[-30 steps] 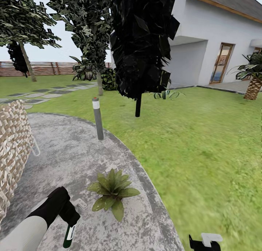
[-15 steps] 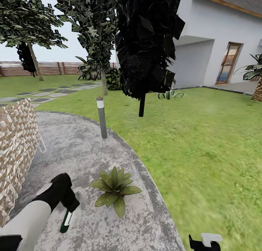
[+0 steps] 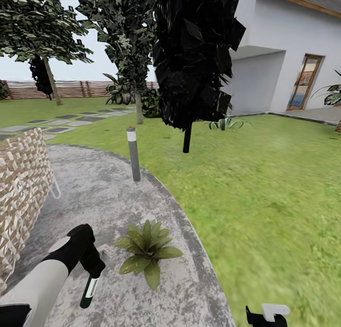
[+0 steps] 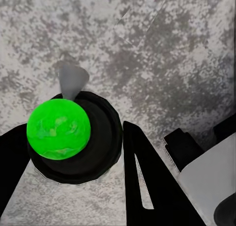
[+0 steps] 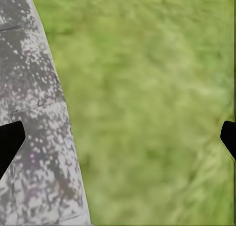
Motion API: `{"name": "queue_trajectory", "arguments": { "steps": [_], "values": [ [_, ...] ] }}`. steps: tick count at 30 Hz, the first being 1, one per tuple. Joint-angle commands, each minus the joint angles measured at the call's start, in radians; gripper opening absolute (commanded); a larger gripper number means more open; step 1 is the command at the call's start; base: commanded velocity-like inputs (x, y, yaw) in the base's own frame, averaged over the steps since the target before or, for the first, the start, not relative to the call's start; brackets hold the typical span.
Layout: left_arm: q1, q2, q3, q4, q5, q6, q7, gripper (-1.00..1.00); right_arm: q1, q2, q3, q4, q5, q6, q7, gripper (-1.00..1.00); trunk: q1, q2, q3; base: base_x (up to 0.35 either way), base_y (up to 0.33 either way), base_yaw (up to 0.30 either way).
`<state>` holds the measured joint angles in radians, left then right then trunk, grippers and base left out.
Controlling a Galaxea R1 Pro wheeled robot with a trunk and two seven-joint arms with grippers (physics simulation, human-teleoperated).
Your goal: Pick up the pesticide atomizer in the garden and spray insectifuge to fully cover both potted plants in the garden.
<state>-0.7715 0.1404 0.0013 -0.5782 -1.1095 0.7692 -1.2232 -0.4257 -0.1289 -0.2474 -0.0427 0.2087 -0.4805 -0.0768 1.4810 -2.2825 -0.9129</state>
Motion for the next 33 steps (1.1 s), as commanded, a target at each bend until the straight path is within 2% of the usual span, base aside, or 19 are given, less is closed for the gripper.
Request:
{"name": "queue_trajectory", "arguments": {
  "steps": [1, 10, 15, 19, 23, 25, 27, 28, 29, 33],
  "values": [
    [0.0, -0.001, 0.0, -0.002, -0.006, 0.009, -0.009, -1.0, -0.001, 0.0, -0.006, 0.001, 0.011, -0.003, -0.005, 1.0, 0.0, 0.0, -0.001, 0.117, -0.23, 0.0],
    [-0.002, -0.005, 0.0, -0.002, -0.007, 0.008, -0.009, -1.0, -0.001, 0.001, -0.006, 0.001, 0.011, -0.003, -0.005, 1.0, 0.0, 0.0, -0.001, -0.117, -0.217, 0.034],
    [-0.004, -0.005, -0.001, -0.002, -0.006, 0.008, -0.009, -1.0, -0.001, 0.001, -0.006, 0.001, 0.011, -0.003, -0.005, 1.0, 0.0, 0.0, -0.001, 0.12, -0.2, 0.248],
    [-0.012, -0.007, -0.004, -0.002, -0.008, 0.009, -0.012, -1.0, -0.001, 0.0, -0.006, 0.001, 0.01, -0.003, -0.006, 1.0, 0.0, 0.0, -0.001, 0.062, -0.057, 0.062],
    [-0.014, -0.042, -0.007, 0.0, -0.009, 0.003, -0.013, -1.0, -0.001, -0.001, -0.006, 0.001, 0.011, -0.003, -0.006, 1.0, 0.0, 0.0, -0.001, 0.005, -0.005, 0.005],
    [-0.014, -0.053, -0.023, 0.004, -0.009, 0.001, -0.014, -1.0, -0.001, 0.0, -0.006, 0.001, 0.011, -0.003, -0.006, 1.0, 0.0, 0.0, -0.001, 0.0, 0.0, 0.0],
    [-0.013, -0.057, -0.064, 0.011, -0.006, -0.001, -0.016, -1.0, -0.001, 0.0, -0.006, 0.001, 0.011, -0.003, -0.006, 1.0, 0.0, 0.0, -0.001, 0.0, 0.0, 0.007],
    [-0.013, -0.057, -0.081, 0.011, -0.006, -0.001, -0.028, -1.0, -0.001, 0.0, -0.006, 0.001, 0.011, -0.003, -0.006, 1.0, 0.0, 0.0, -0.001, 0.0, 0.0, 0.096],
    [-0.014, -0.059, -0.092, 0.004, -0.012, -0.003, -0.099, -1.0, -0.001, 0.0, -0.006, 0.0, 0.01, -0.003, -0.007, 1.0, 0.0, 0.0, -0.001, 0.0, 0.0, 0.251],
    [-0.011, -0.052, -0.112, 0.002, -0.014, -0.002, -0.119, -1.0, -0.001, 0.0, -0.006, 0.001, 0.01, -0.003, -0.008, 1.0, 0.0, 0.0, -0.001, 0.0, 0.0, 0.271]
  ]
}}
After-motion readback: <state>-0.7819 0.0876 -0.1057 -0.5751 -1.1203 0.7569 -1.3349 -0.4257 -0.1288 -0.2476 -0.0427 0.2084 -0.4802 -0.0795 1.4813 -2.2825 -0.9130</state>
